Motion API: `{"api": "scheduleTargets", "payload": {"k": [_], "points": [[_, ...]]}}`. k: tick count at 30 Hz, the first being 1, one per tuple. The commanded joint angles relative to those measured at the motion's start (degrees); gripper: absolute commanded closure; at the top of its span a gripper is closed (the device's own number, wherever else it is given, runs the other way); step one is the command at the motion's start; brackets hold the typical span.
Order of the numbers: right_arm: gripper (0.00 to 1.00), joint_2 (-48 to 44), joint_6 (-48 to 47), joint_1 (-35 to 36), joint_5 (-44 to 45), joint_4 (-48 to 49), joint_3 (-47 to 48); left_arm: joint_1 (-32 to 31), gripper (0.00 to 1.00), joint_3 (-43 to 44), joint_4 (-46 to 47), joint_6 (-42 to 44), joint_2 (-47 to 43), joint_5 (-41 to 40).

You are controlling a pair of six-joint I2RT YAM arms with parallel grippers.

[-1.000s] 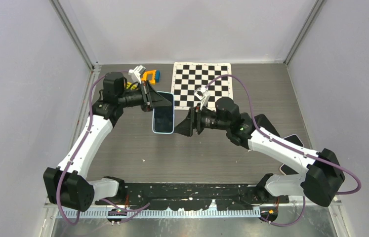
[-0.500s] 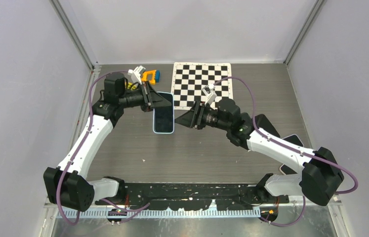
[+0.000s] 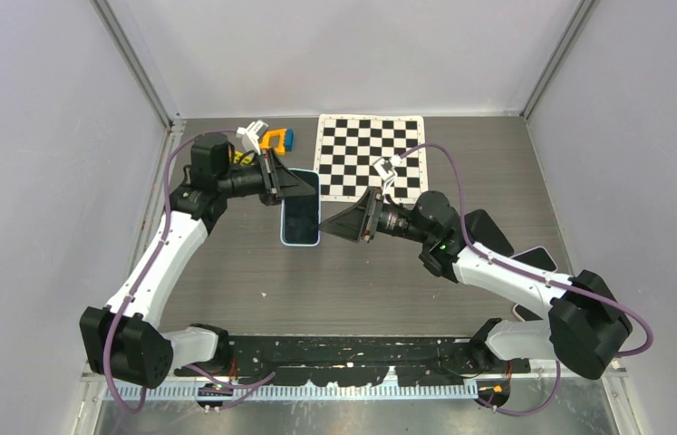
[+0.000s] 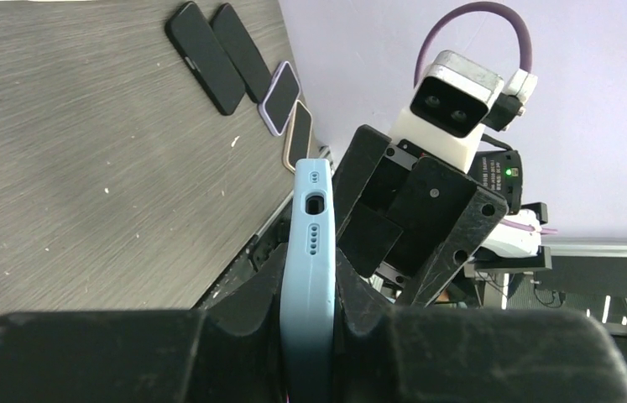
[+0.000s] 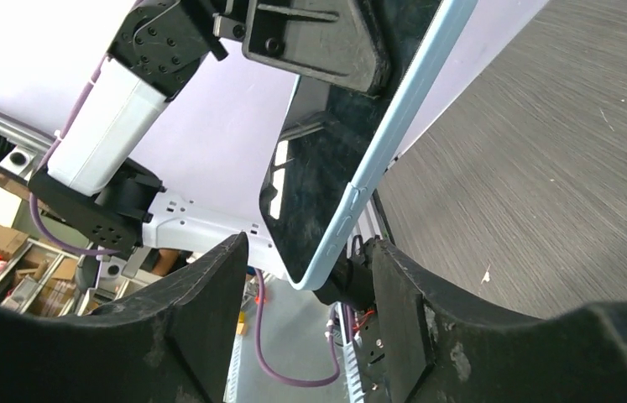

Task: Take the phone out of the phone case
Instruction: Remove the phone case from the phone.

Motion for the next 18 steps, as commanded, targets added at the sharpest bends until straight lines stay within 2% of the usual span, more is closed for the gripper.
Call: {"api": "scheduleTargets", "payload": {"k": [1, 4, 8, 12, 15, 18], "points": [[0.38, -0.9, -2.0, 0.4, -3.3, 2.6, 1.3, 0.0, 1.00, -0.3, 8.8, -4.6, -1.9, 4.7], [0.43, 0.7, -1.8, 0.6, -5.8, 0.7, 2.5, 0.0, 1.00, -0.9, 11.3, -5.9, -2.1, 6.0], [0.60, 3.0, 0.8, 1.2, -10.3, 5.4, 2.8, 0.0, 1.00, -1.1, 12.1, -6.7, -1.6, 6.9], [0.78, 3.0, -0.2, 1.6, -11.0, 7.0, 2.7, 0.0, 1.00, -2.6, 15.0, -10.0, -1.5, 7.0], [0.91, 2.7, -3.2, 2.7, -10.9, 7.0, 2.9, -0.1, 1.00, -5.4, 18.8, -15.6, -0.8, 5.8], [0.99, 3.1, -6.6, 3.6, -10.8, 4.5, 4.5, -0.1, 1.00, -8.9, 26.7, -22.9, 0.3, 6.4]]}}
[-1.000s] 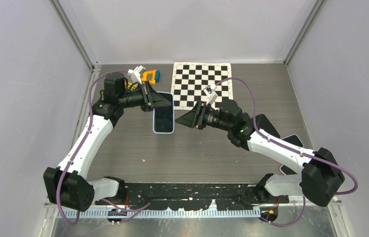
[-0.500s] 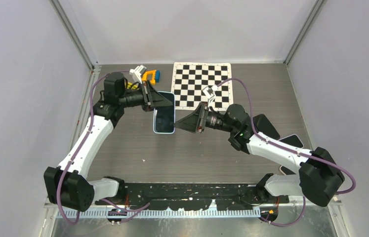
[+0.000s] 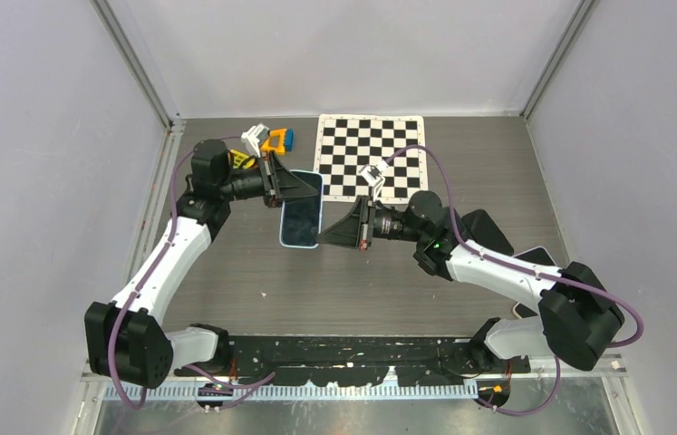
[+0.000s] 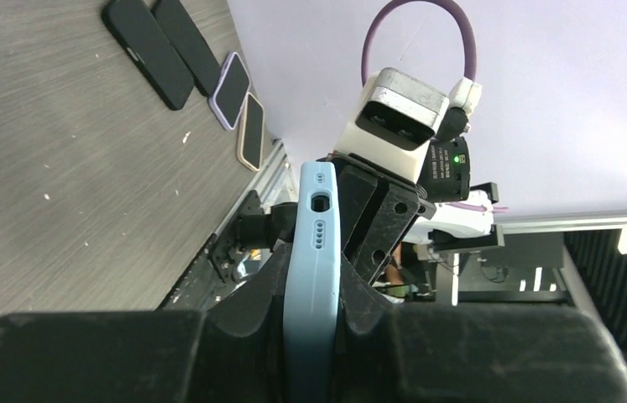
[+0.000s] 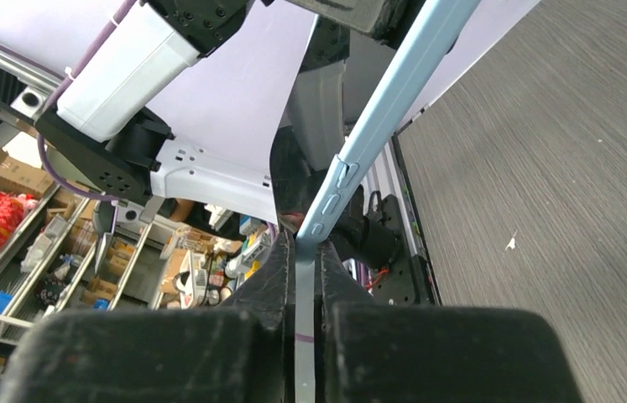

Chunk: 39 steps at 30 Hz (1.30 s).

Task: Take the phone out of the phone case
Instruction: Remove the phone case from the phone.

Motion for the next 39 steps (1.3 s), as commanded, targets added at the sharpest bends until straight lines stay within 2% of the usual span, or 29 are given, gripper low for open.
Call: {"api": "scheduleTargets", "payload": {"k": [1, 3, 6, 11, 14, 19, 26, 28, 30, 31, 32, 33, 35, 39], "points": [[0.99, 0.1, -8.3, 2.6, -2.3, 0.7, 4.4, -0.2, 1.00, -4.0, 14.9, -15.0, 0.3, 0.5], [0.99, 0.9, -10.3, 3.1, -2.9, -0.7, 5.1, -0.2, 1.00, -5.2, 17.3, -18.5, 0.5, 0.2], [0.99, 1.4, -13.7, 3.7, -3.4, -1.9, 5.6, -0.3, 1.00, -5.3, 16.1, -20.1, 1.0, 0.2], [0.99, 2.3, -24.8, 5.6, -1.6, -11.5, 7.8, -0.4, 1.00, -5.1, 13.2, -22.1, 2.4, 1.0], [0.99, 2.5, -28.0, 7.1, -1.2, -13.7, 9.3, -0.4, 1.00, -5.4, 13.4, -23.2, 4.1, 2.0], [0.99, 2.0, -33.9, 9.4, 5.1, -18.8, 10.5, -0.5, 1.00, -8.5, 18.5, -27.8, 4.9, 1.5], [0.99, 1.8, -32.9, 9.5, 15.9, -20.2, 9.5, 0.0, 1.00, -8.9, 19.1, -27.9, 4.1, -0.2], [0.98, 0.7, -29.1, 9.6, 16.8, -18.9, 7.1, 1.0, 1.00, -7.2, 15.4, -23.4, 2.8, -1.0], [0.84, -0.8, -25.8, 9.5, 17.3, -17.1, 5.3, 1.8, 1.00, -6.2, 10.9, -19.9, 1.9, -1.7], [0.64, -1.9, -24.5, 9.5, 17.7, -16.4, 4.6, 2.1, 1.00, -6.0, 9.9, -19.1, 1.5, -2.0], [0.55, -3.2, -22.1, 9.5, 18.0, -14.8, 3.2, 2.4, 1.00, -6.0, 9.7, -19.0, 1.5, -2.1], [0.40, -3.9, -21.0, 9.5, 18.5, -13.7, 2.5, 2.6, 1.00, -6.1, 9.9, -19.2, 1.5, -2.1], [0.28, -5.5, -18.0, 9.5, 19.0, -10.3, 0.2, 2.5, 1.00, -6.4, 11.1, -20.3, 1.7, -2.2], [0.21, -6.6, -12.2, 9.5, 21.2, -6.8, 0.0, 2.5, 1.00, -7.4, 14.6, -23.4, 1.5, -2.9]]}}
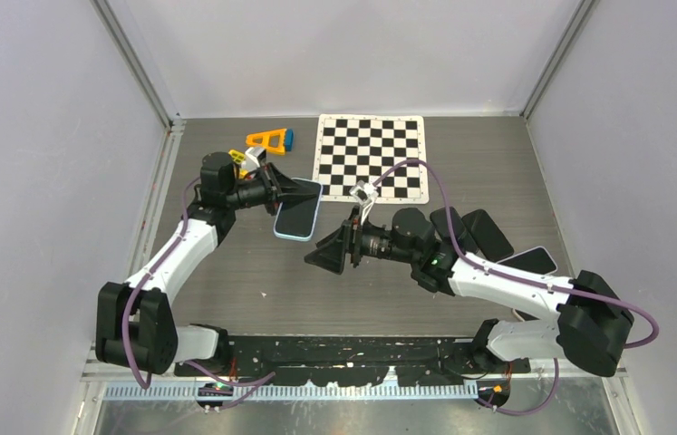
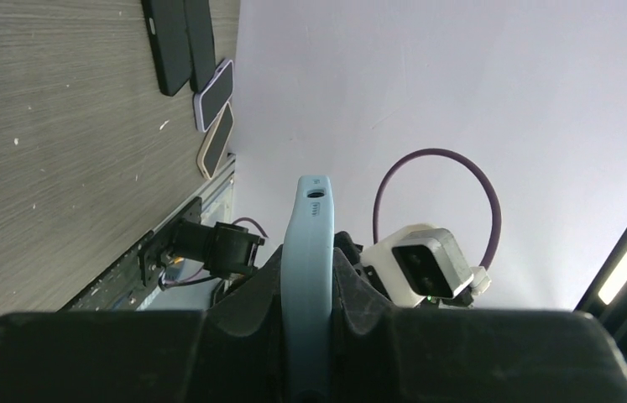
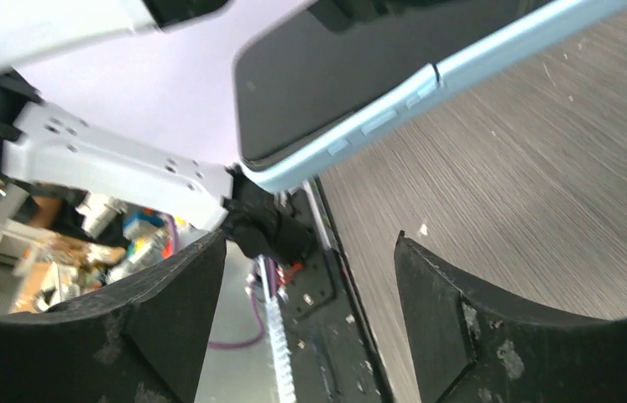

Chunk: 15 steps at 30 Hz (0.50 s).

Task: Take the phone out of the phone case
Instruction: Remove the phone case from the phone.

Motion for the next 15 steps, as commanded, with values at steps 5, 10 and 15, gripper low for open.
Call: {"api": "scheduleTargets", "payload": {"k": [5, 10, 15], "points": [[0.21, -1.7, 16.8, -0.1, 9.5, 11.8, -0.4, 0.3, 1.00, 1.4, 7.1, -4.1, -3.3, -1.6], [0.37, 1.5, 22.5, -0.2, 9.2, 17.5, -0.7, 0.3, 1.00, 1.1, 7.8, -5.3, -3.5, -2.2], [0.63, 3.2, 23.2, -0.4, 8.9, 20.2, -0.6, 0.3, 1.00, 0.2, 8.3, -6.8, -4.5, -3.2]]}}
